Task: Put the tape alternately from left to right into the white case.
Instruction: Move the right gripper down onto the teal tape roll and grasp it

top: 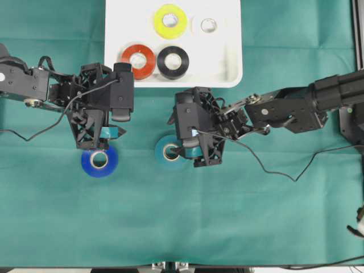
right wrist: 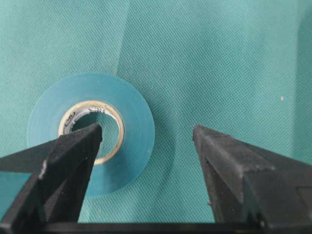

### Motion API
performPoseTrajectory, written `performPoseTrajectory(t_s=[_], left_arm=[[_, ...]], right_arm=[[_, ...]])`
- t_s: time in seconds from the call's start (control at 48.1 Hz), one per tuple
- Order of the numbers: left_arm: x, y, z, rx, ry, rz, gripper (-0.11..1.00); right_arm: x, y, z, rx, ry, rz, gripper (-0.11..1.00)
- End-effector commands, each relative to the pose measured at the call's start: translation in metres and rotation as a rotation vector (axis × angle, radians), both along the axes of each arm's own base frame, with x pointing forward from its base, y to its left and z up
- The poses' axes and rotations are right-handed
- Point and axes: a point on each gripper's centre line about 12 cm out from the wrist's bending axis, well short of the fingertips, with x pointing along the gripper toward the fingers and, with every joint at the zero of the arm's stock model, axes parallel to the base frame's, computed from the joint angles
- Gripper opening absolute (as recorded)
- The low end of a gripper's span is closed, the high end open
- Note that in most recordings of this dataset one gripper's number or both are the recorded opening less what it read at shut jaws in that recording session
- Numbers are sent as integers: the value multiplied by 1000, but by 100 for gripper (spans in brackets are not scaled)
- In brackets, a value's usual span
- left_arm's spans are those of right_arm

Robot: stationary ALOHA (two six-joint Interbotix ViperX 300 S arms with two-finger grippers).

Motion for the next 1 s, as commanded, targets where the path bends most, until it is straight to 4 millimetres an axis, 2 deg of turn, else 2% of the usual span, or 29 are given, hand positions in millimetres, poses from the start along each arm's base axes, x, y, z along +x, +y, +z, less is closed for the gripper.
performPoseTrajectory(t_s=[0.0, 0.436, 0.81, 0.914, 0.976], left_arm=[[2, -2, 11, -4, -37, -2, 94], [2, -2, 11, -5, -37, -1, 94], [2, -2, 11, -5, -35, -1, 94], [2, -2, 11, -5, -35, -1, 94], [2, -2, 11, -5, -37, -1, 94]], right_arm=[[7, 3, 8, 14, -25, -4, 81], [14, 3, -10, 15, 10, -10, 81], [14, 3, -11, 14, 13, -10, 81], [14, 3, -11, 14, 13, -10, 78], [15, 3, -10, 14, 8, -9, 70]])
